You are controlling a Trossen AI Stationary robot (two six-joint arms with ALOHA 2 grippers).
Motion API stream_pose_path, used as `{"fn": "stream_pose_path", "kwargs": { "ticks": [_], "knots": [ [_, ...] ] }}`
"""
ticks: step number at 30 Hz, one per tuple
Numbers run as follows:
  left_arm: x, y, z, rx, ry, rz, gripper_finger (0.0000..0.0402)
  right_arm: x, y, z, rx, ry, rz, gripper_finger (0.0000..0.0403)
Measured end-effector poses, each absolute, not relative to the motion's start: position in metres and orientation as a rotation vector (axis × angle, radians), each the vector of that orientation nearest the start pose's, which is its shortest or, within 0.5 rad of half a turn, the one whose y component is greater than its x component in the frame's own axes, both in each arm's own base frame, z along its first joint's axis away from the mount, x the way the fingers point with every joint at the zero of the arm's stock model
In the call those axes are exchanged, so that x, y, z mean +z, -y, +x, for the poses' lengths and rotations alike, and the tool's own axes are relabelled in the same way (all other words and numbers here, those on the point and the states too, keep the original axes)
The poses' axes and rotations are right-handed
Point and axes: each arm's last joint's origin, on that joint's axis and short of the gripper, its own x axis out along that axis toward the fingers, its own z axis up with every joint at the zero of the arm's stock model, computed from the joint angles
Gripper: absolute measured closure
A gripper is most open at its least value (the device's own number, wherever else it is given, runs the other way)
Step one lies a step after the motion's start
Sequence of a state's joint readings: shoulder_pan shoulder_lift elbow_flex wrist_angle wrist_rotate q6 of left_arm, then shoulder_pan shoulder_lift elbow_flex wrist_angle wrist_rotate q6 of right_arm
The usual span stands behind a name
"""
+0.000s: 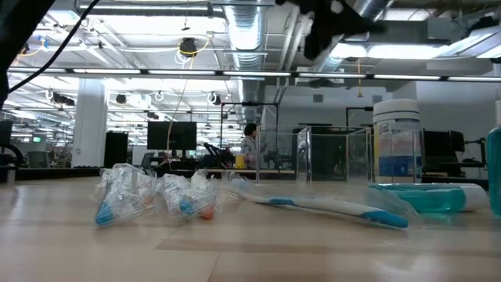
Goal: Pick & Place toothbrushing station
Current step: Put the right blue mouthwash into the transparent organizer
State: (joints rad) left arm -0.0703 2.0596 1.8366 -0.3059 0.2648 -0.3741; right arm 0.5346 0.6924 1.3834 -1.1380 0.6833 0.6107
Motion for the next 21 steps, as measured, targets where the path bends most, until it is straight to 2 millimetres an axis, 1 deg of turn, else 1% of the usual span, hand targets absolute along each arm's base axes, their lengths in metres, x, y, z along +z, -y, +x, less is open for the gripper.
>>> {"fn": "stream_pose_path", "kwargs": {
  "ticks": [3, 7, 10, 12, 16, 21],
  "knots": [
    [0.318, 0.027, 0.467, -0.191, -0.516, -0.373, 0.0224, 0.423, -0.019, 0.064, -0.268, -0.47, 0.394, 0.0274],
    [0.344, 0.001, 0.453, -0.132, -0.454, -0.33, 0.0233, 0.405, -0.042, 0.091, -0.236, -0.748, 0.462, 0.0274],
    [0.36, -0.019, 0.44, -0.088, -0.434, -0.292, 0.0233, 0.397, -0.06, 0.111, -0.206, -0.845, 0.442, 0.0274],
    [0.367, -0.031, 0.431, -0.057, -0.441, -0.268, 0.0231, 0.392, -0.072, 0.118, -0.189, -0.904, 0.456, 0.0274],
    [0.376, -0.047, 0.415, -0.034, -0.473, -0.206, 0.0232, 0.384, -0.096, 0.131, -0.187, -0.964, 0.501, 0.0274],
    [0.377, -0.059, 0.406, -0.056, -0.515, -0.159, 0.0234, 0.36, -0.125, 0.16, -0.304, -1.045, 0.524, 0.0274]
  ]
}}
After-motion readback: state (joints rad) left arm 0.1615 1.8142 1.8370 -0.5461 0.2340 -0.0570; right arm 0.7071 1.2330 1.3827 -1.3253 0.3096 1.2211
